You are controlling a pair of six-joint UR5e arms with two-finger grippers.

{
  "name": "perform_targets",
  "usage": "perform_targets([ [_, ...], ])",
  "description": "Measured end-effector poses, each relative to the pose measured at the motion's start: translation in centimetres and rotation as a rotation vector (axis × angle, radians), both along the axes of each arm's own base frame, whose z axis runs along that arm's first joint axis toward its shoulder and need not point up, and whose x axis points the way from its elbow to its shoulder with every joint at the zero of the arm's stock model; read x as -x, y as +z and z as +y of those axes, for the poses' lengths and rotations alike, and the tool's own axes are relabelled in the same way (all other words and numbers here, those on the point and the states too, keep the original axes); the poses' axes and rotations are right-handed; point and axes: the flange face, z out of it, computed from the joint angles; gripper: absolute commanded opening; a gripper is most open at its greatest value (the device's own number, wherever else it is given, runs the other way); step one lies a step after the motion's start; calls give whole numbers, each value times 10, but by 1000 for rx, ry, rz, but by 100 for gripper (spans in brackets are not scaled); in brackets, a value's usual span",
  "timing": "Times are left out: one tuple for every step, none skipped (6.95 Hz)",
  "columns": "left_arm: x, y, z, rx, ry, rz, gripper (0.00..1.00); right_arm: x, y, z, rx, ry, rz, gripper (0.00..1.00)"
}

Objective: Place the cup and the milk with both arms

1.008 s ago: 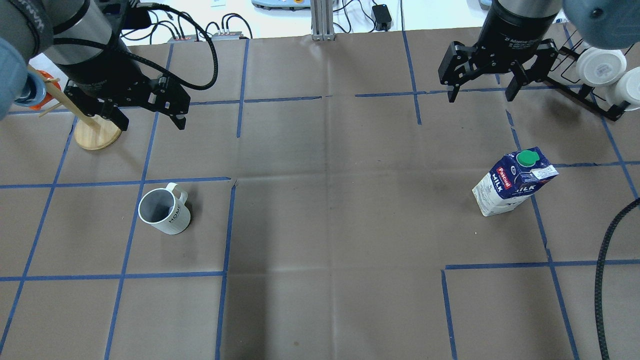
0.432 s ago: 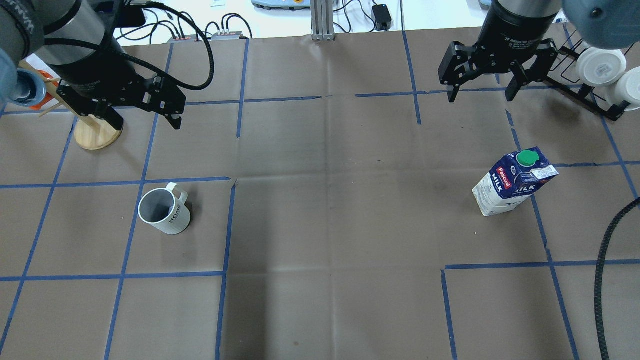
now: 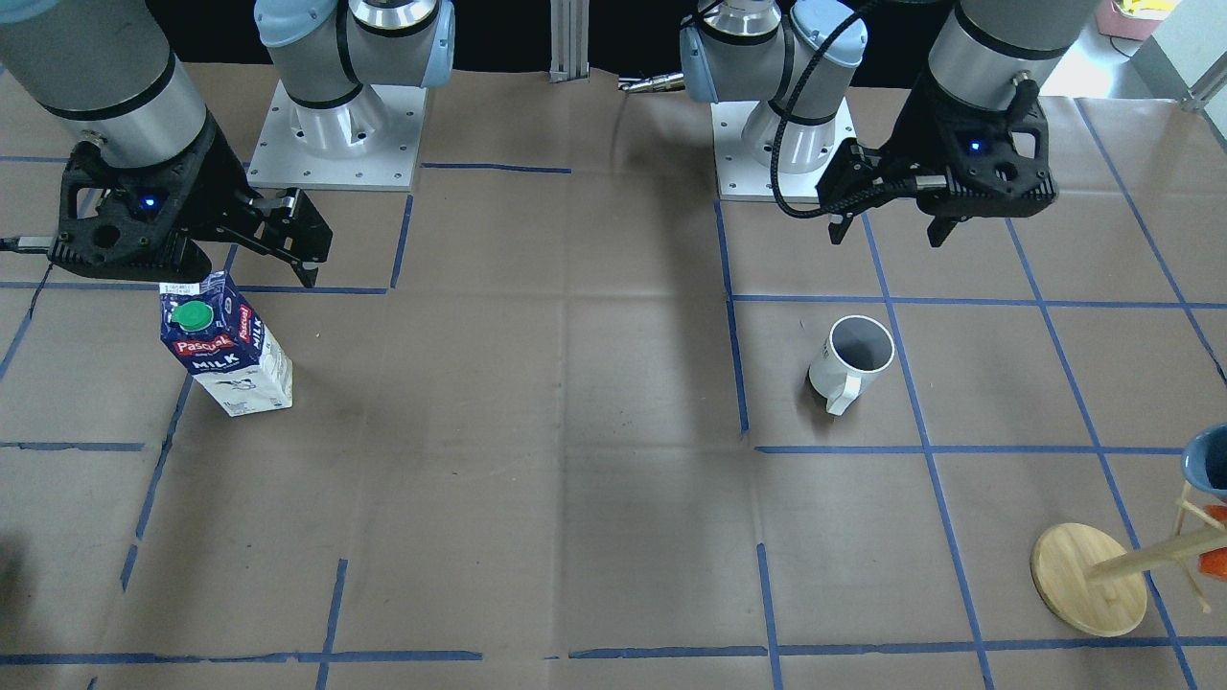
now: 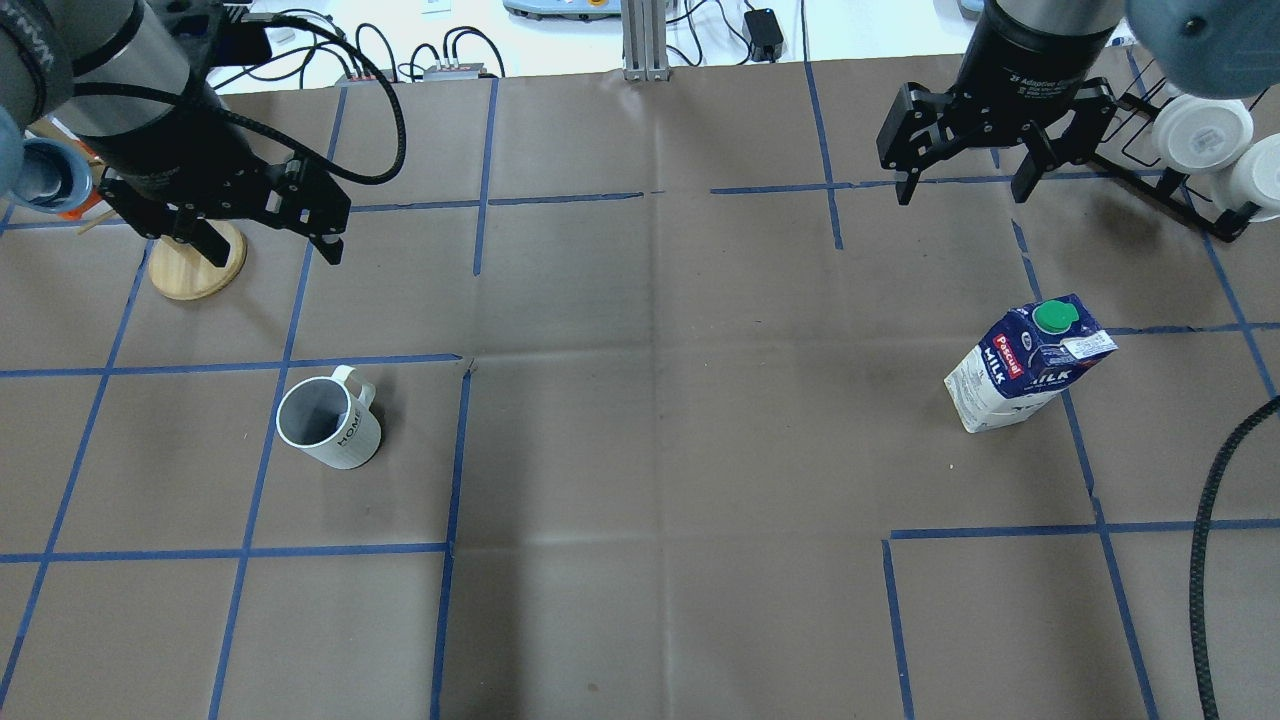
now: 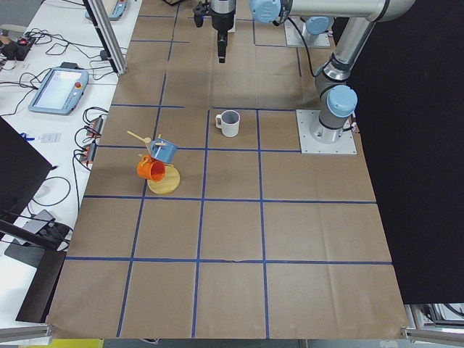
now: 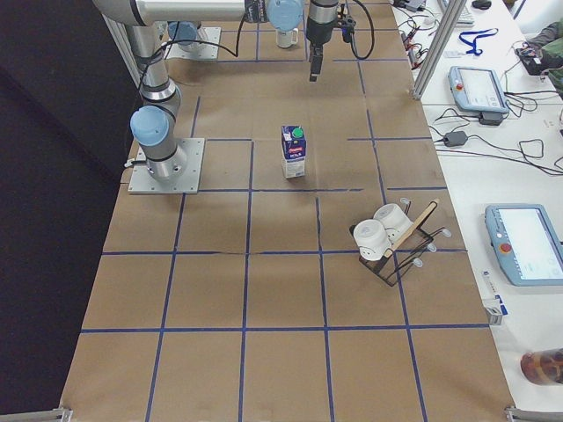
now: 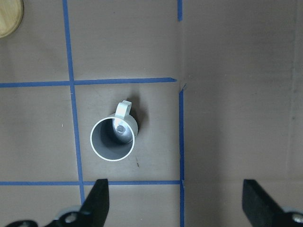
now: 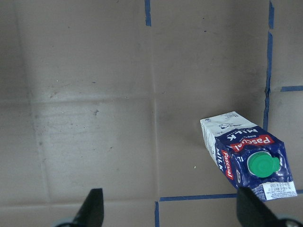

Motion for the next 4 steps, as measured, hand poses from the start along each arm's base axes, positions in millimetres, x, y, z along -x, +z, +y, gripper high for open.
perform_targets([
  [-30,-21,-1,-29,29,5,100,0,0,0,0,0,0,100],
  [-54,-41,-4,-31,57,5,100,0,0,0,0,0,0,100],
  [-72,-61,-7,-16,43,3,100,0,0,0,0,0,0,100],
  [-86,-83,-9,-23,2,7,100,0,0,0,0,0,0,100],
])
